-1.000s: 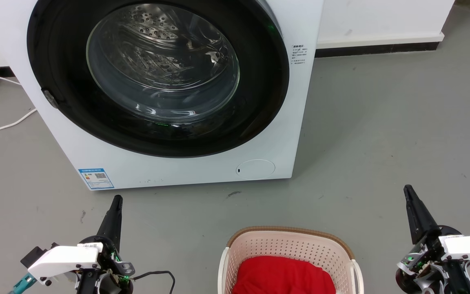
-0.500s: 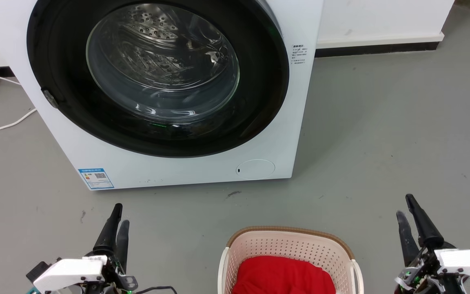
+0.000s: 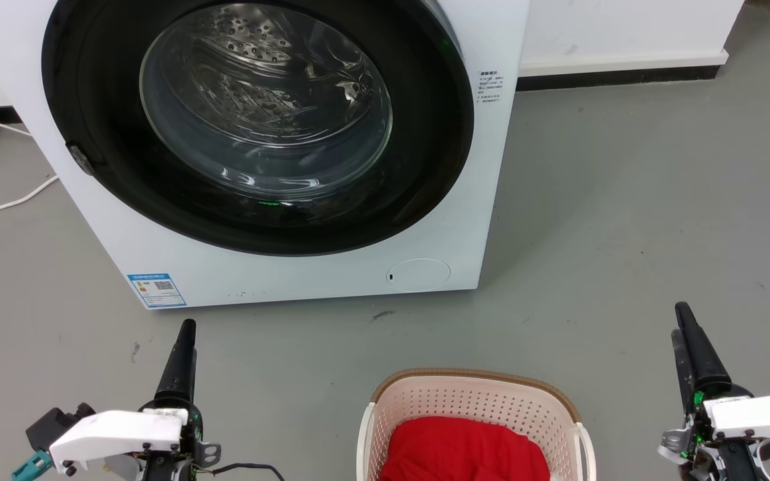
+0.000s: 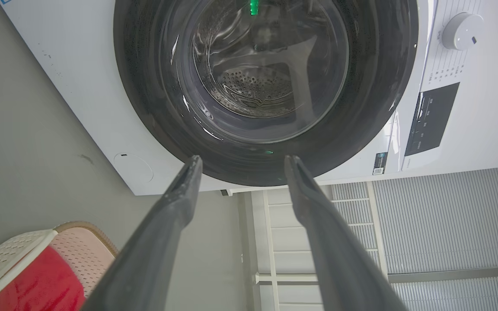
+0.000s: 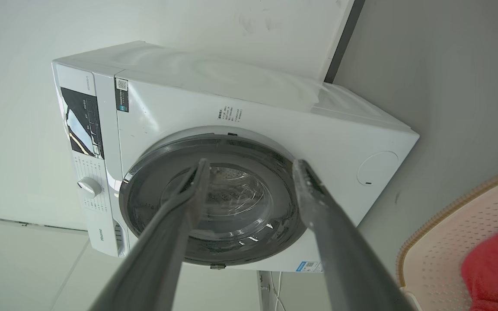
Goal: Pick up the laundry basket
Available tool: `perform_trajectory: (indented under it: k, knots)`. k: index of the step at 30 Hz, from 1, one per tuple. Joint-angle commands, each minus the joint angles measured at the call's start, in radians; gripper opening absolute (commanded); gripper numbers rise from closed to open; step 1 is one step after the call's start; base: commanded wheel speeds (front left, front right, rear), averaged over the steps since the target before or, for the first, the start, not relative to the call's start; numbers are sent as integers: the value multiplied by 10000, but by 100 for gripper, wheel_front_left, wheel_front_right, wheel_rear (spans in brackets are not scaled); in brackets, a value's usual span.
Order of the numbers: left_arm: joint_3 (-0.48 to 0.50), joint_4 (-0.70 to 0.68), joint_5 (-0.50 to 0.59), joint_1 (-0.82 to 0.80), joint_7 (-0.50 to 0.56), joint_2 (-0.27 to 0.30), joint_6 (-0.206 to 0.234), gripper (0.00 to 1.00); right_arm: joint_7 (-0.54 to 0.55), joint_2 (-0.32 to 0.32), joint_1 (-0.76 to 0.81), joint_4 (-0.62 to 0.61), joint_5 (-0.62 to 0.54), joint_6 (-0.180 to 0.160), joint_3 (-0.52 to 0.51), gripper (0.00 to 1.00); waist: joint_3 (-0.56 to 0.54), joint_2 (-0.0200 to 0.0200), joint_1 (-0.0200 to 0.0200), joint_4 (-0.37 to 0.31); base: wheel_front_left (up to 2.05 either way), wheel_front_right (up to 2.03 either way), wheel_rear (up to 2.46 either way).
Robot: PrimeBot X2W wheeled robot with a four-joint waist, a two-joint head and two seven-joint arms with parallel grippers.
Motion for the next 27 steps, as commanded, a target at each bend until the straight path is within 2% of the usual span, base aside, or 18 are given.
perform_trajectory:
  k: [1,12,27]
  knots:
    - [-52,-326,615,-208,-135,37,69,100,-139,-28,-124,-375,-691,2,11,100,10,0,0,-1,0,0,0]
    - [-437,-809,2939,-143,-590,43,465,100,-597,-36,32,-995,-3308,2,210,100,56,0,0,-14,0,0,0]
    - [-702,-1037,5217,-15,-1103,49,701,100,-1109,-48,250,-1324,-5871,3,386,100,79,0,0,-22,0,0,0]
